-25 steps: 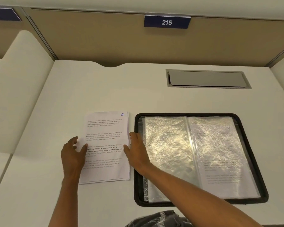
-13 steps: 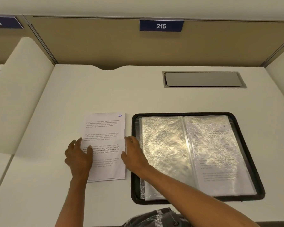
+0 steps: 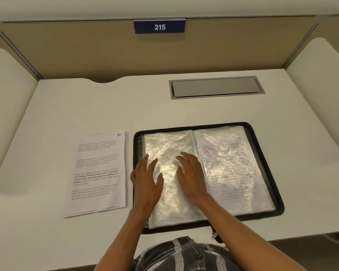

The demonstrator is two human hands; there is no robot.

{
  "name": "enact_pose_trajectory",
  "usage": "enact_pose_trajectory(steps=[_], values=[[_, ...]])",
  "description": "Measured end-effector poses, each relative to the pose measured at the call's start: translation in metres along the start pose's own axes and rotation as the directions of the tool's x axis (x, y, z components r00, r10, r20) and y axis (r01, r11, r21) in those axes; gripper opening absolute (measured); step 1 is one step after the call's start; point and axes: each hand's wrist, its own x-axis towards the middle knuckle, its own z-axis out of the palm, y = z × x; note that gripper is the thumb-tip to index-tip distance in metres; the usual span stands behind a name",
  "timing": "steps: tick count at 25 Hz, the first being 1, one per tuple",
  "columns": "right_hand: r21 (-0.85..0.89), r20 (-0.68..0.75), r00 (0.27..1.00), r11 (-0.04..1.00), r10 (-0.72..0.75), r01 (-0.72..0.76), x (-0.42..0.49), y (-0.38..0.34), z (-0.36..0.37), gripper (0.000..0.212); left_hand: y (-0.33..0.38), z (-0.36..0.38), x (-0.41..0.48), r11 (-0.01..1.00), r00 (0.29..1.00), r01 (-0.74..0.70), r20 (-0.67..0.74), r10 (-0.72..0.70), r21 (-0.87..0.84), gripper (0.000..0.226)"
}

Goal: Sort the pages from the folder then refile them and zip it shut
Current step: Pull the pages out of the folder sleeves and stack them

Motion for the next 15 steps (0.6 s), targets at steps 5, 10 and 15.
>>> enact_pose_trajectory(steps=[5,10,15], values=[[-0.111,-0.024,0.993,0.987,0.113,-0.115,-0.023,0.075,-0.037,0.039,0.072,0.069,-0.002,0.98,0.965,-0.18,0.177,0.192,-0.079,0.053],[-0.119,-0.036,0.979,0.972,0.199,-0.202,-0.037,0.122,-0.068,0.045,0.106,0.112,-0.002,0.942,0.887,-0.334,0.347,0.305,0.026,0.052],[-0.209,-0.132,0.917,0.894,0.377,-0.397,-0.038,0.155,-0.1,0.046,0.099,0.126,-0.011,0.913,0.881,-0.366,0.383,0.277,0.181,0.052]])
